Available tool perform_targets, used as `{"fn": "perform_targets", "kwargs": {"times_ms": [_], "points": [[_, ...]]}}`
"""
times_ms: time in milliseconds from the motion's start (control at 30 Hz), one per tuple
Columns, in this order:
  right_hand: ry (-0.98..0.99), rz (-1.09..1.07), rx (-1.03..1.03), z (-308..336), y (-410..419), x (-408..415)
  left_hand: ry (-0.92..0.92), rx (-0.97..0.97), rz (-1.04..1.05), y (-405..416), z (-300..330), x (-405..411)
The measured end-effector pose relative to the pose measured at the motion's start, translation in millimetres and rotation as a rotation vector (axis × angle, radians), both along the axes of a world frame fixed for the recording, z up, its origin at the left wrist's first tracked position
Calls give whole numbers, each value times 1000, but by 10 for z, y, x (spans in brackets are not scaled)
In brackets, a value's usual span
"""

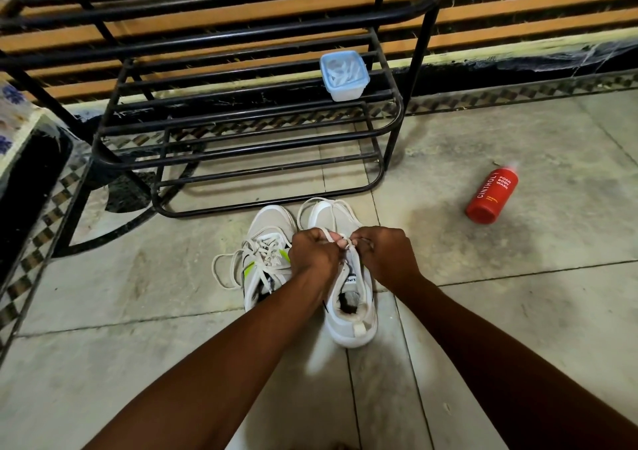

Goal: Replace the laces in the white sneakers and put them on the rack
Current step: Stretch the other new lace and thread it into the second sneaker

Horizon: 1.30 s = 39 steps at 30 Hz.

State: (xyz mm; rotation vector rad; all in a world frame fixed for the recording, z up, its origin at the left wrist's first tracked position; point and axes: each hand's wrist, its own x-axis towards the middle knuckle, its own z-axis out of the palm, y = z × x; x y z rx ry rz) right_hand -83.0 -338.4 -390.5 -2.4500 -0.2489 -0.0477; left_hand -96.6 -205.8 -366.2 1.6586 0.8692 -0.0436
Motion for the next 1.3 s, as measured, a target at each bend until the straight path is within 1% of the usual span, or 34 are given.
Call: {"fn": "perform_targets", "kwargs": {"times_ms": [100, 233, 333, 433, 633, 733, 933, 1000, 1100, 1300], "points": [[-41, -7, -78, -10, 43, -1, 14, -67, 21, -7, -1, 13], [-6, -48, -27, -41, 48, -8, -21, -111, 33, -57, -36, -24], [-15, -32, -42, -64, 36, -12, -48, -170, 51, -59, -35, -33], [-26, -28, -62, -77, 43, -11, -101, -147, 36, -34, -39, -62], [-72, -32, -95, -77, 75, -39, -211, 179, -102, 1, -9, -171], [-49, -42, -58, -86, 66, -39, -199, 353, -233, 6, 23, -192], [-32, -39, -18, -115, 47, -43, -165, 572, -468, 80, 1, -104], [-25, -45, -1, -121, 36, -43, -151, 620, -514, 84, -25, -82], [-18, -46, 31, -133, 22, -42, -112, 598, -477, 97, -36, -50], [-51, -8, 44, -143, 2, -45, -24, 417, -303, 95, -59, 13]]}}
